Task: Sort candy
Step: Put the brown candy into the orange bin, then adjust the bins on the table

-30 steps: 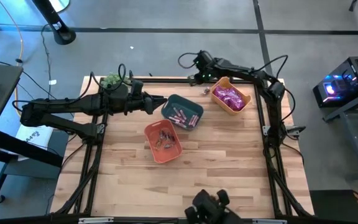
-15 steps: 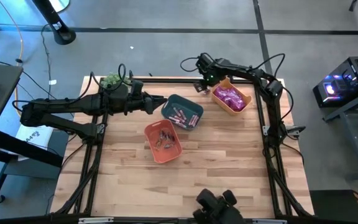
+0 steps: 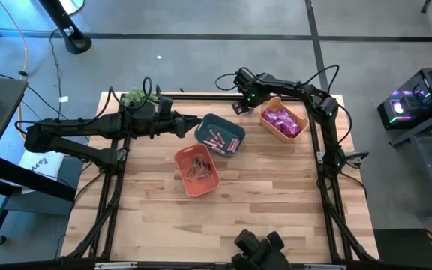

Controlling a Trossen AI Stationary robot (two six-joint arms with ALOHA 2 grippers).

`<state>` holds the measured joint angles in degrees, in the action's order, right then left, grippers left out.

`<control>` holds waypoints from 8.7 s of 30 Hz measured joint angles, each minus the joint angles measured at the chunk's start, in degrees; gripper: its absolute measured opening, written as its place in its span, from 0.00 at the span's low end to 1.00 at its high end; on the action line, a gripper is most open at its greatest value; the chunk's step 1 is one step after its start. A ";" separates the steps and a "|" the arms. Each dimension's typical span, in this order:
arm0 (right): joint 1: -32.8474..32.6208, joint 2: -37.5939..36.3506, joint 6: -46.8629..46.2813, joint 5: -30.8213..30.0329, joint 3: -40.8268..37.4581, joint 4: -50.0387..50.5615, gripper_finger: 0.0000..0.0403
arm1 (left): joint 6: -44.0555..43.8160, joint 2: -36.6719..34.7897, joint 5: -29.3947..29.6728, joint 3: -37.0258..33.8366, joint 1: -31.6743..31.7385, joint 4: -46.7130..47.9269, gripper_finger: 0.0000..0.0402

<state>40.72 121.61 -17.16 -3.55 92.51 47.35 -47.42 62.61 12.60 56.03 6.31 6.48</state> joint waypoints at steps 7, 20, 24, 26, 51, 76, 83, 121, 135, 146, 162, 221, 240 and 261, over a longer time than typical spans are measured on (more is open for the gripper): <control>0.18 2.98 -3.61 -4.48 0.00 2.40 0.50 | -0.33 0.00 -0.04 0.00 -0.33 0.27 0.52; -2.34 3.27 0.88 -6.70 0.05 2.78 0.21 | -1.22 0.02 -0.33 0.00 -0.54 1.20 0.52; -3.22 0.07 1.81 -5.06 -0.29 3.38 0.21 | 0.38 0.02 -3.57 0.03 -0.52 -5.02 0.52; -3.95 -2.83 1.93 -3.77 -0.15 2.75 0.21 | 1.57 0.02 -4.39 0.04 -0.53 -7.19 0.52; -43.65 -12.39 7.07 13.30 0.00 -23.99 0.27 | 14.31 -2.64 -13.48 0.02 -1.43 -8.54 0.52; -41.20 -9.13 5.41 8.75 4.57 -8.89 0.50 | 13.20 -13.06 -5.79 -4.13 -7.74 15.27 0.51; -41.88 -12.60 11.63 5.77 3.93 5.53 0.14 | -2.73 -9.20 2.26 -22.22 -22.49 1.66 0.29; -40.56 -7.38 -8.97 10.08 -12.75 -39.86 0.00 | -38.92 -0.17 7.96 -33.94 -39.67 19.61 0.00; -32.20 -13.17 -5.26 -5.01 -11.28 -3.51 0.00 | -39.43 -2.29 13.70 -33.92 -39.63 19.28 0.00; -33.50 -12.78 -5.11 2.53 -11.26 -1.91 0.00 | -39.02 -2.32 14.32 -33.92 -39.63 19.29 0.00; -41.61 -10.07 -19.15 17.08 -11.26 -18.48 0.00 | -36.91 -2.31 15.07 -33.92 -39.60 19.18 0.00; -39.34 -27.15 -31.05 3.54 -28.02 -7.00 0.00 | -31.79 -2.29 12.27 -33.97 -33.25 18.82 0.00; -7.68 -35.86 -20.31 -11.11 -34.52 17.24 0.00 | -33.99 -2.29 10.21 -33.94 -33.27 17.80 0.00; -32.34 -35.90 -42.19 14.12 -42.09 -12.15 0.00 | -34.91 -2.31 11.37 -33.94 -33.27 17.23 0.00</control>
<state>8.38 85.71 -59.35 10.57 50.42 35.20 -82.33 60.30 23.97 22.09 -26.96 23.71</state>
